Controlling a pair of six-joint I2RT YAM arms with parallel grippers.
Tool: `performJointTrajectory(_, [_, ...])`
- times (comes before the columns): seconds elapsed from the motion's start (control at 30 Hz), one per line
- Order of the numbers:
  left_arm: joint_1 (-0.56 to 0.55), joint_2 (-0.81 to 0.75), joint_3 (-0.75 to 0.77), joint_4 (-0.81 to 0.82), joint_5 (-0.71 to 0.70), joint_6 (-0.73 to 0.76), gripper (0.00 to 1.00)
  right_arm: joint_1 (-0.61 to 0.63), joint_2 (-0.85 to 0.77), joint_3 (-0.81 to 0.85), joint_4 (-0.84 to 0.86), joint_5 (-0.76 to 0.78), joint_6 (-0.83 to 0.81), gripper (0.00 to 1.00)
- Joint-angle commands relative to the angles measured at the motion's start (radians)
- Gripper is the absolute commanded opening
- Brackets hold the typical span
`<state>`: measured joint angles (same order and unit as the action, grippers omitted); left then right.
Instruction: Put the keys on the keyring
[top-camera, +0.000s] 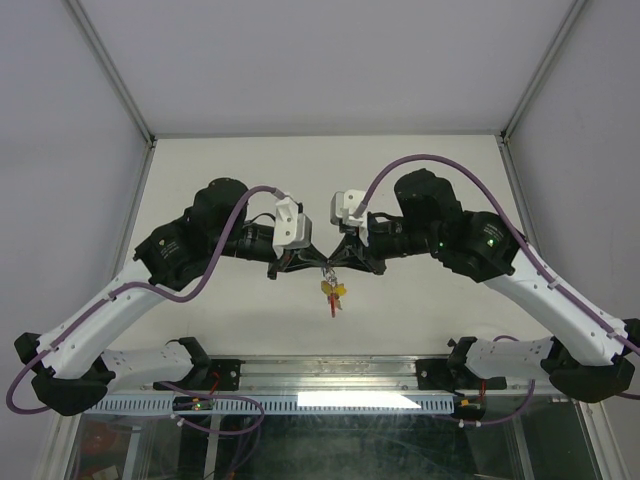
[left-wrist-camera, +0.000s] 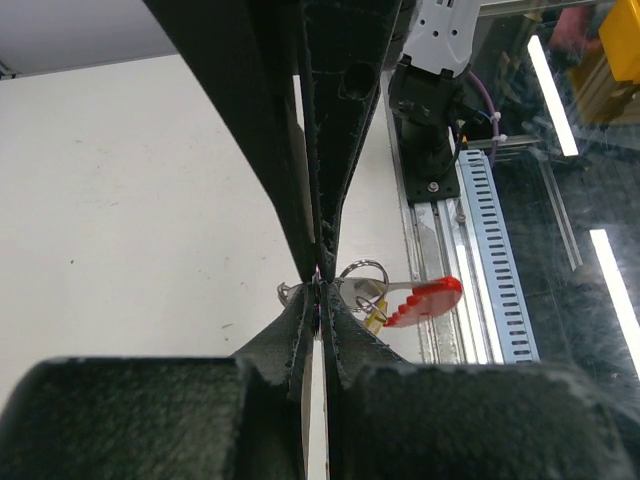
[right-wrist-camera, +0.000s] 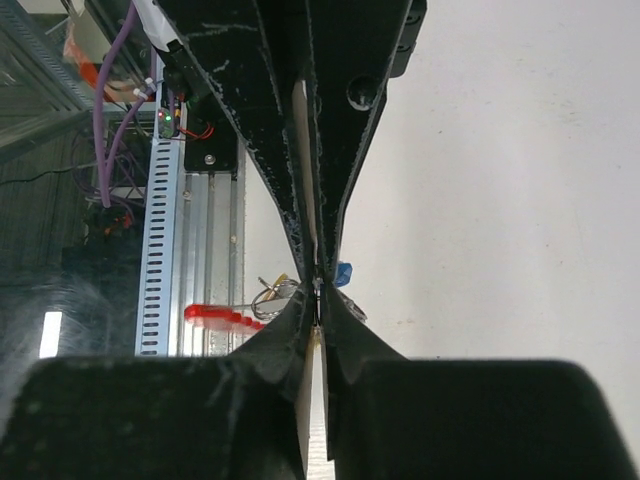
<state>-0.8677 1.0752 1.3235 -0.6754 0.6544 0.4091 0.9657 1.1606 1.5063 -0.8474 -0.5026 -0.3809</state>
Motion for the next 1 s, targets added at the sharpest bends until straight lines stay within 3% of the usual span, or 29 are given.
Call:
performJointTrajectory(0.0, [-0.012, -0.012, 0.045, 0.042, 0.002, 0.016, 0.0, 0.005, -0.009, 0.038, 0.017, -0.017, -0.001, 0.02])
performJointTrajectory(0.13, [-0.011, -0.022, 0.046, 0.049, -0.018, 0.008, 0.01, 0.005, -0.014, 0.033, 0.027, 0.002, 0.014, 0.0])
performJointTrajectory(0.27, [-0.012, -0.052, 0.04, 0.075, -0.058, -0.005, 0.31, 0.005, -0.066, -0.02, 0.119, 0.035, 0.049, 0.0])
performJointTrajectory(0.37, [-0.012, -0.077, 0.041, 0.084, -0.09, -0.006, 0.4, 0.005, -0.106, -0.051, 0.184, 0.034, 0.079, 0.0])
performJointTrajectory(0.97, [-0.011, -0.106, -0.003, 0.171, -0.016, -0.036, 0.41, 0.005, -0.152, -0.079, 0.262, -0.022, 0.12, 0.0])
